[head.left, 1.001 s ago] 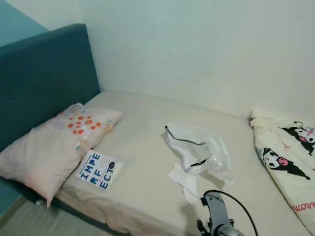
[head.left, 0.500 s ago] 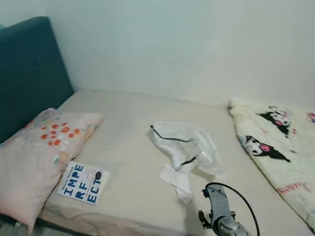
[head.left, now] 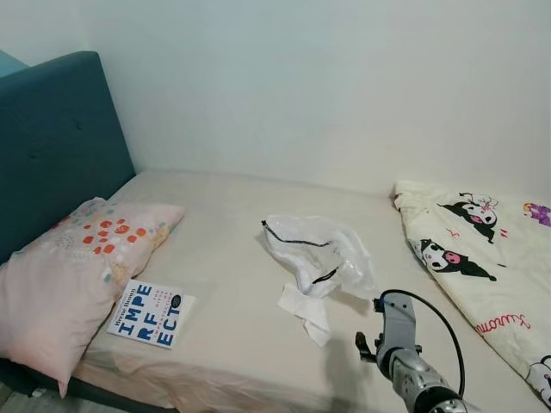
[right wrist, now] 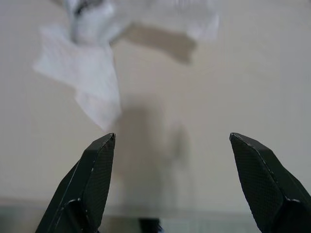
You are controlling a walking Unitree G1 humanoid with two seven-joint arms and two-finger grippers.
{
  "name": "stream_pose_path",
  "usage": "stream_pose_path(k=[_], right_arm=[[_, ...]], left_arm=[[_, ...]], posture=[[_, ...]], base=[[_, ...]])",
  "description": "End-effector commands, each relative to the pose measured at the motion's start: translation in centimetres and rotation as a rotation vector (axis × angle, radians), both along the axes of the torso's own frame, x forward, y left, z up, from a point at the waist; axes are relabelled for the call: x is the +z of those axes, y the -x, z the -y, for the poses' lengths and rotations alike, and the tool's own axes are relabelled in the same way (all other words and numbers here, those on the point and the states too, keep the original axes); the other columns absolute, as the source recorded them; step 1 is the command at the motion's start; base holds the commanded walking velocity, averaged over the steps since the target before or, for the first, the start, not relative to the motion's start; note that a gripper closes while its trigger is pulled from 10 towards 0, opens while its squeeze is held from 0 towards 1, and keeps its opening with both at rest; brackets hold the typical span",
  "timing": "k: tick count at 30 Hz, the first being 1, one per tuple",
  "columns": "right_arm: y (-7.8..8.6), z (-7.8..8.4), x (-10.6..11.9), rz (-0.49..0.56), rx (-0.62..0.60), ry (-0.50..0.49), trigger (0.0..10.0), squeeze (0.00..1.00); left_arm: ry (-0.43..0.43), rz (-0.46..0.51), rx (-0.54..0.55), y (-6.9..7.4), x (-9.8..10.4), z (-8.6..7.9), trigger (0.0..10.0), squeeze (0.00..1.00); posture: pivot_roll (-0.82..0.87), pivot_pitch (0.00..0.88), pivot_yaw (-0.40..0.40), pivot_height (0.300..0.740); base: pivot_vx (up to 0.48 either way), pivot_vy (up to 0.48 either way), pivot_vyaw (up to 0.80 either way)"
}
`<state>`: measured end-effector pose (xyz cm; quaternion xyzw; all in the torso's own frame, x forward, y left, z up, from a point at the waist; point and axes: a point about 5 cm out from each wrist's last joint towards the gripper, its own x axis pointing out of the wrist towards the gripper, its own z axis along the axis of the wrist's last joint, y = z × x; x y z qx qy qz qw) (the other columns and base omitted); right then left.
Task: Clean up the room
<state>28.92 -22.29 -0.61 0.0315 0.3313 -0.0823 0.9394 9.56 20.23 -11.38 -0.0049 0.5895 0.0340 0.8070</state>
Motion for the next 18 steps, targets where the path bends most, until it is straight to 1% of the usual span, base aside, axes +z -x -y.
stream_pose_path(k=[1,2,5,6,7,9,10,11,12,13,14,15,16,18], right_arm=[[-0.7,0.0,0.8,0.048,-0.015,-0.03,10.0,0.0],[-1.3,0.0,1.4,0.082,-0.008,-0.039,10.0,0.0],[-2.8,0.1,3.1,0.173,-0.009,-0.07,10.0,0.0],[-3.1,0.2,3.6,0.194,-0.013,-0.078,10.0,0.0],[-3.1,0.2,3.6,0.194,-0.013,-0.078,10.0,0.0],[-3.9,0.3,4.6,0.233,-0.013,-0.083,10.0,0.0],[-4.5,0.3,5.4,0.263,-0.005,-0.09,10.0,0.0],[-4.5,0.3,5.4,0.263,-0.005,-0.09,10.0,0.0],[-5.7,0.1,7.1,0.317,0.018,-0.093,10.0,0.0],[-6.0,0.1,7.5,0.331,0.025,-0.092,10.0,0.0],[-6.4,0.1,8.1,0.344,0.035,-0.085,10.0,0.0],[-6.4,0.1,8.1,0.344,0.035,-0.085,10.0,0.0],[-6.6,0.0,8.4,0.353,0.042,-0.081,10.0,0.0],[-6.6,0.0,8.4,0.353,0.042,-0.081,10.0,0.0]], left_arm=[[-0.017,0.375,0.059,-8.4,3.5,-1.7,10.0,0.0],[0.001,0.484,0.073,-10.9,5.0,-2.0,10.0,0.0],[0.06,0.716,0.084,-15.9,8.8,-2.0,10.0,0.0],[0.083,0.766,0.091,-16.7,9.6,-2.1,10.0,0.0],[0.083,0.766,0.091,-16.7,9.6,-2.1,10.0,0.0],[0.142,0.868,0.118,-18.7,11.6,-2.0,10.0,0.0],[0.176,0.948,0.097,-20.1,13.2,-1.9,10.0,0.0],[0.176,0.948,0.097,-20.1,13.2,-1.9,10.0,0.0],[0.239,1.108,0.048,-22.6,16.9,-1.4,10.0,0.0],[0.255,1.15,0.032,-23.2,17.9,-1.3,10.0,0.0],[0.281,1.212,0.025,-24.1,19.5,-1.1,10.0,0.0],[0.281,1.212,0.025,-24.1,19.5,-1.1,10.0,0.0],[0.299,1.253,0.021,-24.5,20.5,-1.1,10.0,0.0],[0.299,1.253,0.021,-24.5,20.5,-1.1,10.0,0.0]], posture=[[0.03,0.013,-0.016,0.659],[0.04,0.048,-0.015,0.654],[0.05,0.075,-0.015,0.639],[0.05,0.09,-0.013,0.634],[0.05,0.09,-0.013,0.634],[0.05,0.098,-0.012,0.624],[0.05,0.129,-0.008,0.619],[0.05,0.129,-0.008,0.619],[0.06,0.147,-0.007,0.609],[0.06,0.147,-0.007,0.604],[0.06,0.182,-0.002,0.599],[0.06,0.182,-0.002,0.599],[0.05,0.197,0.001,0.594],[0.05,0.197,0.001,0.594]], base=[[0.0,0.0,0.0],[0.0,0.0,0.0],[0.0,0.0,0.0],[0.0,0.0,0.0],[0.0,0.0,0.0],[0.0,0.0,0.0],[0.0,0.0,0.0],[0.0,0.0,0.0],[0.0,0.0,0.0],[0.0,0.0,0.0],[0.0,0.0,0.0],[0.0,0.0,0.0],[0.0,0.0,0.0],[0.0,0.0,0.0]])
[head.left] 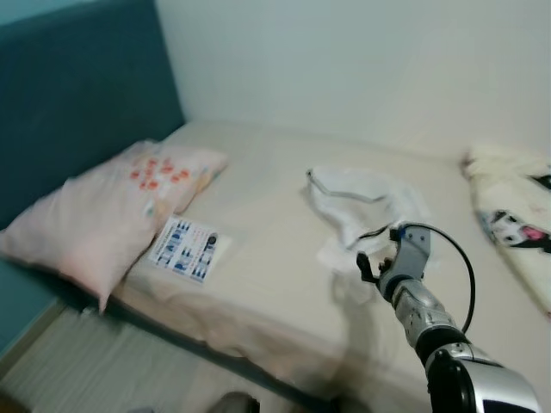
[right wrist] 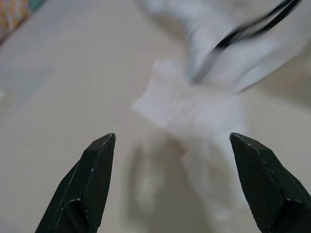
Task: Clean up the room
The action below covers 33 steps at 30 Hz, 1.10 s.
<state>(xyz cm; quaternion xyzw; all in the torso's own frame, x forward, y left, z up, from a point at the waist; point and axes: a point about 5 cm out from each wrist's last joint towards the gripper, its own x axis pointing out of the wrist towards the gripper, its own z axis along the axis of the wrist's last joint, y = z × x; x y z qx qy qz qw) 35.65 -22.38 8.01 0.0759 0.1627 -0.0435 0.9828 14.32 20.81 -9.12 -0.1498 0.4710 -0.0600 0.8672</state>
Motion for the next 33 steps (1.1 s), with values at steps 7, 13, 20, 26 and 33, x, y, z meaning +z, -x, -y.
stream_pose_path(k=[7,13,20,26,33], right_arm=[[-0.5,0.8,1.2,0.031,-0.002,0.134,10.0,0.0],[-0.9,1.0,2.2,0.062,-0.017,0.187,10.0,0.0],[-1.2,0.8,2.8,0.097,-0.016,0.192,10.0,0.0],[-1.0,1.7,3.0,0.118,-0.036,0.205,10.0,0.0],[-0.9,2.0,3.4,0.181,-0.02,0.126,10.0,0.0]], left_arm=[[-0.296,1.02,0.022,-20.8,21.2,-1.8,10.0,0.0],[-0.657,0.553,-0.274,-17.6,15.0,-6.1,10.0,0.0],[-0.996,0.138,-0.442,-11.7,10.9,-11.7,10.0,0.0],[-0.819,0.377,-0.075,-13.5,12.9,-11.3,10.0,0.0],[0.017,0.735,0.207,-15.7,14.0,-5.2,10.0,0.0]], posture=[[0.07,0.299,0.019,0.579],[0.08,0.307,0.026,0.579],[0.07,0.278,0.031,0.579],[0.07,0.264,0.029,0.579],[0.08,0.281,0.033,0.579]], base=[[0.0,0.0,0.0],[0.0,0.0,0.0],[0.0,0.0,0.0],[0.0,0.0,0.0],[0.0,0.0,0.0]])
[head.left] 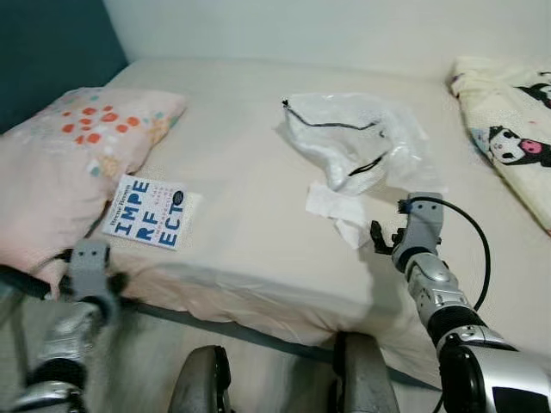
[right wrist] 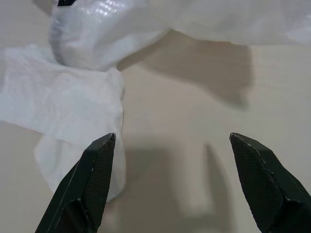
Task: Clean up the room
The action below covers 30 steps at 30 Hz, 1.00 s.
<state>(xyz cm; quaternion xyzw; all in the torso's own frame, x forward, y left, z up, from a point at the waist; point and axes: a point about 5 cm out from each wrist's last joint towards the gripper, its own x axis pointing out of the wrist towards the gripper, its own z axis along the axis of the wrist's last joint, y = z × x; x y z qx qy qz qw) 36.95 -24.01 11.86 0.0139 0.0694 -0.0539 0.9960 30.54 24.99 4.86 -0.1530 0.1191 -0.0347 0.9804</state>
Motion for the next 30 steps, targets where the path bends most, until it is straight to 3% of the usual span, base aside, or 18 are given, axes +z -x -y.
stream_pose_path(k=[1,2,4,5,8,12,15,19,24,25,30], right_arm=[[0.3,0.1,-0.3,0.012,0.009,-0.035,10.0,0.0],[0.1,-0.3,-0.2,0.02,0.032,-0.044,10.0,0.0],[0.1,-0.3,-0.2,0.02,0.032,-0.044,10.0,0.0],[0.0,-0.6,-0.1,0.026,0.047,-0.047,10.0,0.0],[-0.4,-1.4,0.5,0.043,0.092,-0.054,10.0,0.0],[-0.6,-1.5,0.9,0.067,0.115,-0.083,10.0,0.0],[-0.9,-1.2,1.6,0.091,0.129,-0.124,10.0,0.0],[-1.0,-1.1,1.9,0.085,0.123,-0.117,10.0,0.0],[-1.0,-1.1,1.4,0.019,0.091,-0.028,10.0,0.0],[-1.1,-1.4,1.5,0.023,0.106,-0.022,0.0,0.0],[-1.3,-2.3,1.9,0.067,0.178,-0.064,0.0,0.0]], left_arm=[[0.078,0.039,-0.014,0.6,0.2,-0.1,10.0,0.0],[0.121,0.08,-0.066,0.8,0.5,1.3,10.0,0.0],[0.121,0.08,-0.066,0.8,0.5,1.3,10.0,0.0],[0.147,0.107,-0.1,1.0,0.9,2.2,10.0,0.0],[0.26,0.238,-0.231,2.7,3.7,5.2,10.0,0.0],[0.301,0.297,-0.295,3.7,5.5,6.1,10.0,0.0],[0.32,0.351,-0.372,5.1,8.2,6.4,10.0,0.0],[0.327,0.37,-0.403,5.7,9.6,6.5,10.0,0.0],[0.333,0.373,-0.448,7.1,11.2,6.9,10.0,0.0],[0.336,0.361,-0.472,7.6,11.4,7.3,10.0,0.0],[0.349,0.319,-0.506,8.5,11.2,8.3,10.0,0.0]], posture=[[0.09,0.294,0.034,0.579],[0.09,0.305,0.033,0.579],[0.09,0.305,0.033,0.579],[0.1,0.31,0.033,0.579],[0.13,0.384,0.044,0.579],[0.15,0.411,0.049,0.579],[0.19,0.465,0.064,0.579],[0.2,0.485,0.068,0.579],[0.21,0.51,0.077,0.579],[0.21,0.509,0.077,0.579],[0.2,0.492,0.069,0.579]], base=[[0.0,0.0,0.0],[0.0,0.0,0.0],[0.0,0.0,0.0],[0.0,0.0,0.0],[0.0,0.0,0.0],[0.0,0.0,0.0],[0.0,0.0,0.0],[0.0,0.0,0.0],[0.0,0.0,0.0],[0.0,0.0,0.0],[0.0,0.0,0.0]])
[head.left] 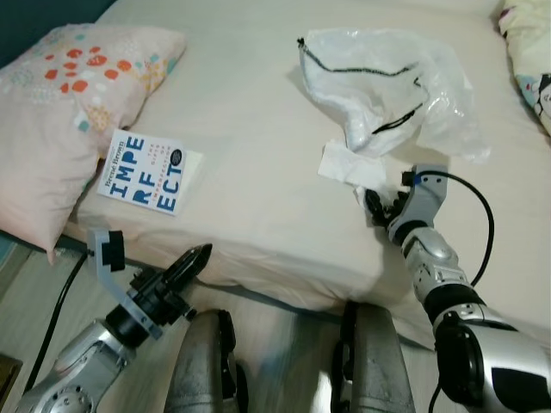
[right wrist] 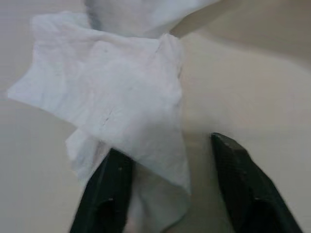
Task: Clean up the room
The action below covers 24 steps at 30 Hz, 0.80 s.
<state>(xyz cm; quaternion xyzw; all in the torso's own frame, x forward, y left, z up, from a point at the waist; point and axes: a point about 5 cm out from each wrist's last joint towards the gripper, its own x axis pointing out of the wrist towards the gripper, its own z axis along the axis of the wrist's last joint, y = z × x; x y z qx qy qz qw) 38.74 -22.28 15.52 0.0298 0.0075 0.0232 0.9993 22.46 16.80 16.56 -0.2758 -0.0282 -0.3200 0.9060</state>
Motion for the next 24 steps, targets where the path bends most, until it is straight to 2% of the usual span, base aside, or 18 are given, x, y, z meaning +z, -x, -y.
stream_pose_path(k=[1,6,10,13,18,19,20,21,22,23,24], right_arm=[[0.5,-1.0,-1.7,-0.042,0.071,-0.035,0.0,0.0],[0.6,-1.6,-1.2,0.019,0.175,-0.07,0.0,0.0],[0.7,-1.8,-1.0,0.046,0.209,-0.071,0.0,0.0],[0.8,-2.0,-0.9,0.063,0.237,-0.073,0.0,0.0],[0.8,-2.4,-0.6,0.088,0.275,-0.103,0.0,0.0],[0.8,-3.0,-0.6,0.088,0.311,-0.152,0.0,0.0],[0.9,-4.4,-0.8,0.088,0.384,-0.183,0.0,0.0],[0.9,-4.4,-0.8,0.088,0.384,-0.183,0.0,0.0],[1.3,-6.3,-1.0,0.088,0.487,-0.226,0.0,0.0],[2.3,-8.8,-1.5,0.083,0.621,-0.27,0.0,0.0],[2.3,-8.8,-1.5,0.083,0.621,-0.27,0.0,0.0]], left_arm=[[-0.002,-0.049,-0.021,0.7,-0.7,0.6,10.0,0.0],[0.017,-0.082,-0.042,1.1,-1.4,1.8,10.0,0.0],[0.023,-0.091,-0.047,1.1,-1.7,2.2,10.0,0.0],[0.044,-0.094,-0.052,0.3,-2.5,3.2,10.0,0.0],[0.062,-0.08,-0.062,-0.6,-2.7,4.1,10.0,0.0],[0.067,-0.072,-0.066,-1.0,-2.7,4.4,10.0,0.0],[0.071,-0.061,-0.067,-1.4,-2.8,4.6,10.0,0.0],[0.071,-0.061,-0.067,-1.4,-2.8,4.6,10.0,0.0],[0.075,-0.053,-0.064,-1.8,-2.8,4.7,10.0,0.0],[0.085,-0.044,-0.056,-2.4,-2.8,4.9,10.0,0.0],[0.085,-0.044,-0.056,-2.4,-2.8,4.9,10.0,0.0]], posture=[[0.2,0.479,0.063,0.579],[0.18,0.441,0.044,0.579],[0.17,0.422,0.036,0.579],[0.13,0.347,0.007,0.579],[0.11,0.294,-0.012,0.579],[0.09,0.253,-0.027,0.579],[0.08,0.234,-0.033,0.579],[0.08,0.234,-0.033,0.579],[0.07,0.211,-0.038,0.579],[0.06,0.17,-0.048,0.579],[0.06,0.17,-0.048,0.579]], base=[[0.0,0.0,0.0],[0.0,0.0,0.0],[0.0,0.0,0.0],[0.0,0.0,0.0],[0.0,0.0,0.0],[0.0,0.0,0.0],[0.0,0.0,0.0],[0.0,0.0,0.0],[0.0,0.0,0.0],[0.0,0.0,0.0],[0.0,0.0,0.0]])
